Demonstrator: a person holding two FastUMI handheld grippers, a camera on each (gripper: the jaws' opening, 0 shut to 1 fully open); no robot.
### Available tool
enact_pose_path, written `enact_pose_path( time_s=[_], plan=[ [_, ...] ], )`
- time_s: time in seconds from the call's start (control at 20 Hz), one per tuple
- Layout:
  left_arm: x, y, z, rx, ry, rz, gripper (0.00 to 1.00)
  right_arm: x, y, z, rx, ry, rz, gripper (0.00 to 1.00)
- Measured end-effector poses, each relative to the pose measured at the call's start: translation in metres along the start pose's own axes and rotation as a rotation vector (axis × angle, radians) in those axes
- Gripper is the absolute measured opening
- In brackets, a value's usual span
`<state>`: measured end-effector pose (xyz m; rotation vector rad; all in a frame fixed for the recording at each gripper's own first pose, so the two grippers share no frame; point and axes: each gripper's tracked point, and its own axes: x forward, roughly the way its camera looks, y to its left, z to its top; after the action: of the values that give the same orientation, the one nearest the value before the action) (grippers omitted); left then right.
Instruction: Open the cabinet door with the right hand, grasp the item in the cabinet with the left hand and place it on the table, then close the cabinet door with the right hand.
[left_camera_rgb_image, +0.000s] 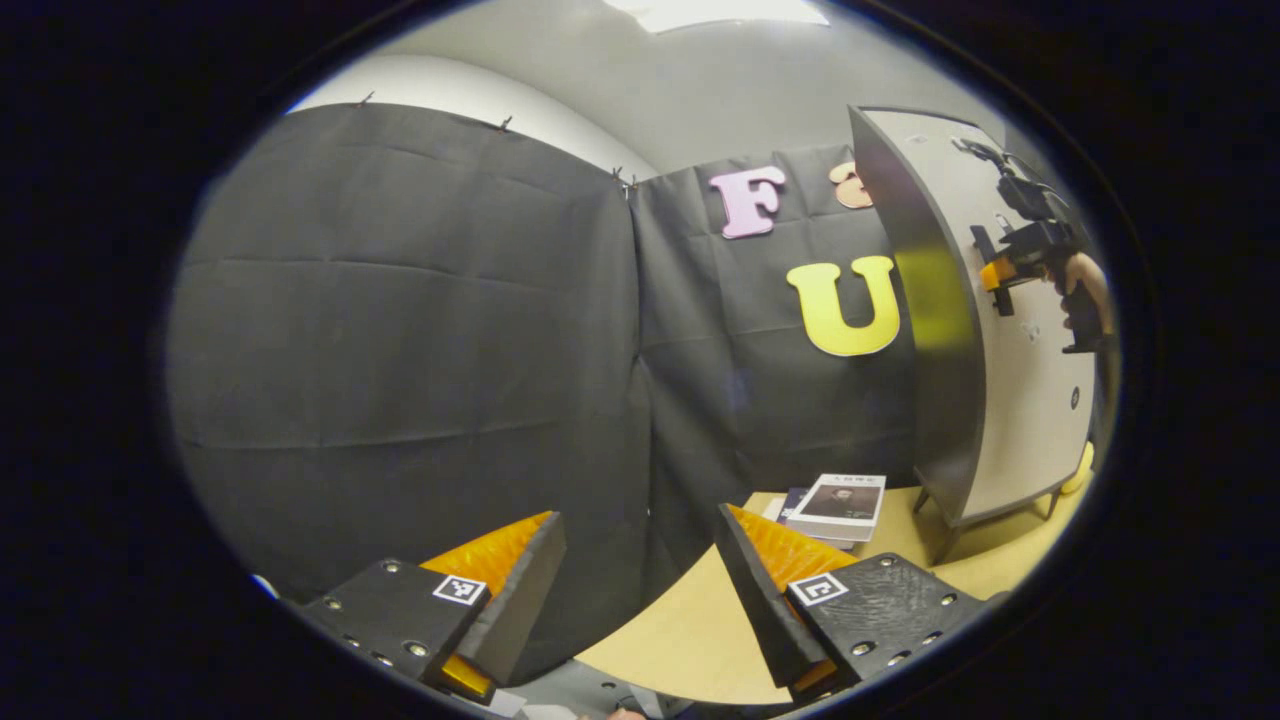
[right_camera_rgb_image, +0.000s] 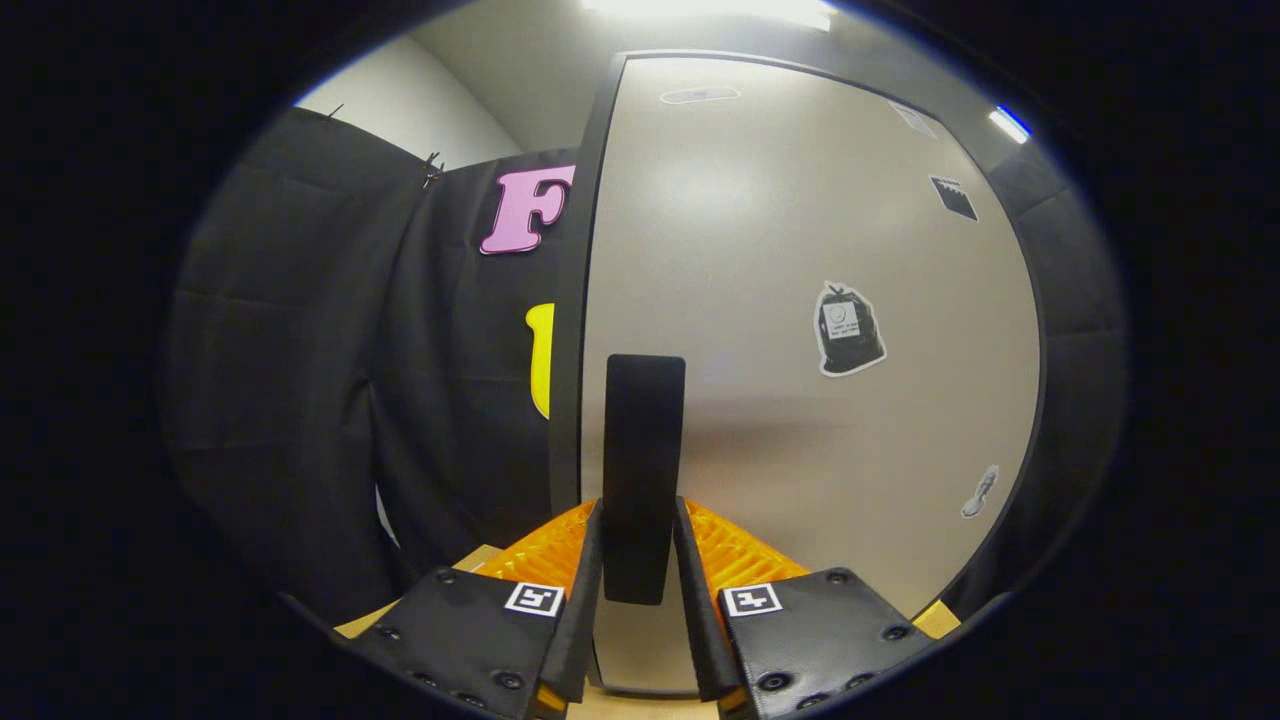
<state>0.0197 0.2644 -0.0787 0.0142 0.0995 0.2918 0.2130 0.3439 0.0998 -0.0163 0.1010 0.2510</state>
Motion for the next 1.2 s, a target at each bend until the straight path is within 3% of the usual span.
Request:
enact_pose_path(
  time_s=[0.05,0.3,0.7,0.85,1.2],
  plan=[
    [0.001,0.001,0.000,-0.001,0.000,0.000,0.93,0.007,-0.002,-0.001,0.005,0.006,-0.002,0.42],
    [0.000,-0.004,0.000,-0.011,0.002,-0.013,0.93,-0.002,-0.002,-0.001,0.004,0.041,0.002,0.12],
    [0.003,-0.041,0.018,-0.019,-0.030,-0.079,0.92,-0.022,0.002,0.001,0.017,0.066,0.095,0.17],
    [-0.002,-0.063,0.029,-0.014,-0.046,-0.100,0.92,-0.034,0.006,0.004,0.020,0.074,0.151,0.12],
    [-0.019,-0.126,0.053,-0.010,-0.082,-0.170,0.93,-0.074,0.001,0.010,0.040,0.099,0.290,0.15]
  ],
)
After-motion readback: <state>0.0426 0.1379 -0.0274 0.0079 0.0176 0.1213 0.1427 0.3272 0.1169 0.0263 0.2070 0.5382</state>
